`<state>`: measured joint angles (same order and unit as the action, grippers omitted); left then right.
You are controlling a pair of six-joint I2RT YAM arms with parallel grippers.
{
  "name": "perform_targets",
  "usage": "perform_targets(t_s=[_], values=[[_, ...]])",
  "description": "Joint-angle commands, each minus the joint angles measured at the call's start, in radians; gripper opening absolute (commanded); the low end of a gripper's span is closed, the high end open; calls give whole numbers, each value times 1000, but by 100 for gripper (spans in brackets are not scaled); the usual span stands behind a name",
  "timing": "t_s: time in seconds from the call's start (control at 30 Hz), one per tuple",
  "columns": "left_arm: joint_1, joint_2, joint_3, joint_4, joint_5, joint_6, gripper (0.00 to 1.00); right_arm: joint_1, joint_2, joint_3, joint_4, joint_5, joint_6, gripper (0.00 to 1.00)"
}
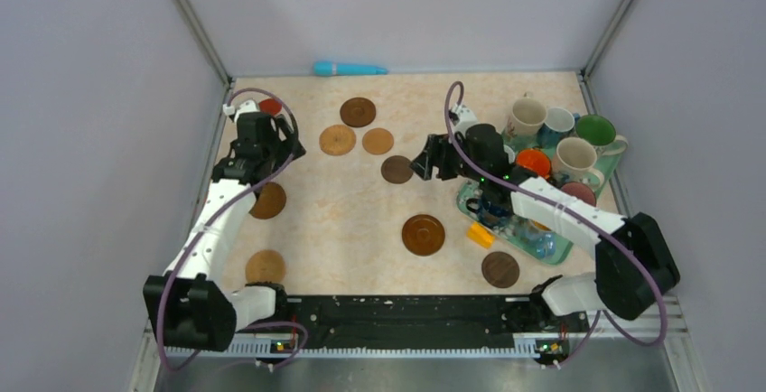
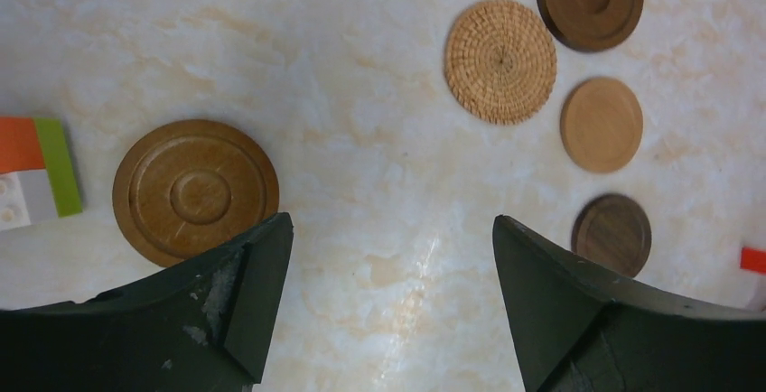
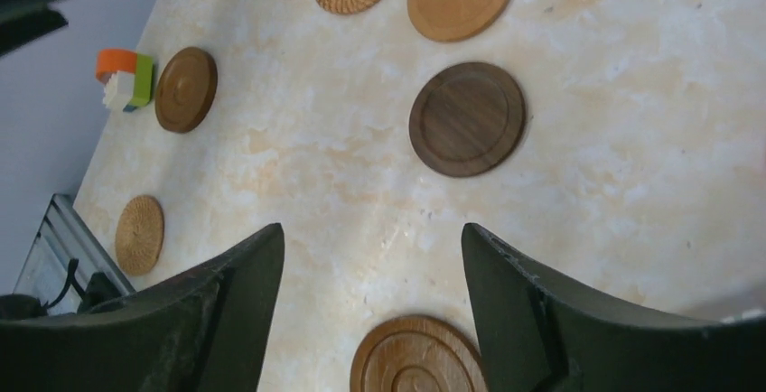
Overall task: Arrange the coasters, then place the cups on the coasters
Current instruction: Move the coaster to the center of the board.
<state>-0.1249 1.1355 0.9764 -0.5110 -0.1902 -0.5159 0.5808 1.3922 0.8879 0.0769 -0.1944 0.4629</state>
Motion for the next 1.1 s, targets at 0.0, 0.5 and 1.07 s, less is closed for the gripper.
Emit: perform_targets(t_s=[0.0, 0.5, 1.07], values=[[57, 101, 95, 179, 26, -81, 86, 12, -100, -85, 81, -25, 29, 76], [313, 812, 563, 425, 176, -184, 80, 11, -219, -134, 52, -52, 34, 98], [466, 1295, 980, 541, 418, -323, 70, 12, -164, -105, 53, -22, 51, 96]])
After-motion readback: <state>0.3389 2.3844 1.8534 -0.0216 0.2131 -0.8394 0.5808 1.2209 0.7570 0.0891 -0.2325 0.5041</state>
